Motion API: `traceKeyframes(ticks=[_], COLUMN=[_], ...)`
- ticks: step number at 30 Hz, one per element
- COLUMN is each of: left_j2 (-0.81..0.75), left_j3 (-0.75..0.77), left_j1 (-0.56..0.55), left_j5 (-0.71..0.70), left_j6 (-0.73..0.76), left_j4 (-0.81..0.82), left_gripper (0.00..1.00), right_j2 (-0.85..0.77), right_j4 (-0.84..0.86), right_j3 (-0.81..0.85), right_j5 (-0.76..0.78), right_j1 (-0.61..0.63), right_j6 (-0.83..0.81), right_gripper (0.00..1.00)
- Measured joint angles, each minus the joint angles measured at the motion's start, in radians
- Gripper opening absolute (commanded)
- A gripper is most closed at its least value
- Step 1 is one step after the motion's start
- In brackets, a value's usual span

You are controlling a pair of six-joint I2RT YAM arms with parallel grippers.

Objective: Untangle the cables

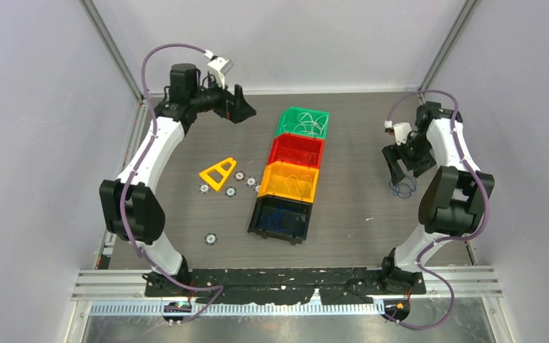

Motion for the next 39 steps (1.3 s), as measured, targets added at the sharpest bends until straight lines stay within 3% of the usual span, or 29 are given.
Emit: traceKeyframes(ticks=[3, 10, 13, 16, 19, 24, 29, 33, 39], left_j2=[-0.07, -0.187, -0.234, -0.272, -0.295, -0.322, -0.344, -0.333, -0.279], left_j3=[-0.095, -0.154, -0.184, -0.217, -0.237, -0.257, -0.283, -0.262, -0.185], left_j1=[0.0, 0.0, 0.0, 0.0, 0.0, 0.0, -0.001, -0.031, -0.171], left_j5=[0.0, 0.017, 0.015, 0.012, 0.01, 0.013, 0.05, 0.114, 0.157], left_j6=[0.036, 0.087, 0.103, 0.118, 0.132, 0.134, 0.106, 0.076, 0.027], left_j4=[-0.003, -0.045, -0.055, -0.069, -0.076, -0.066, 0.019, 0.079, 0.195], left_gripper=[1.0, 1.0, 1.0, 1.0, 1.0, 1.0, 0.99, 1.0, 0.99], right_j2=[0.006, 0.097, 0.15, 0.205, 0.23, 0.198, -0.006, -0.211, -0.36], right_j4=[0.072, 0.277, 0.351, 0.4, 0.41, 0.363, 0.307, 0.316, 0.394], right_j3=[-0.079, -0.093, -0.095, -0.098, -0.098, -0.074, -0.023, 0.115, 0.252], right_j5=[0.035, 0.14, 0.171, 0.196, 0.188, 0.066, -0.158, -0.349, -0.52], right_j1=[0.0, -0.006, -0.007, -0.007, -0.007, -0.007, -0.007, 0.005, 0.099], right_j6=[-0.036, -0.109, -0.138, -0.163, -0.179, -0.196, -0.156, -0.018, 0.2], right_gripper=[0.68, 0.56, 0.38, 0.28, 0.07, 0.06, 0.05, 0.05, 0.05])
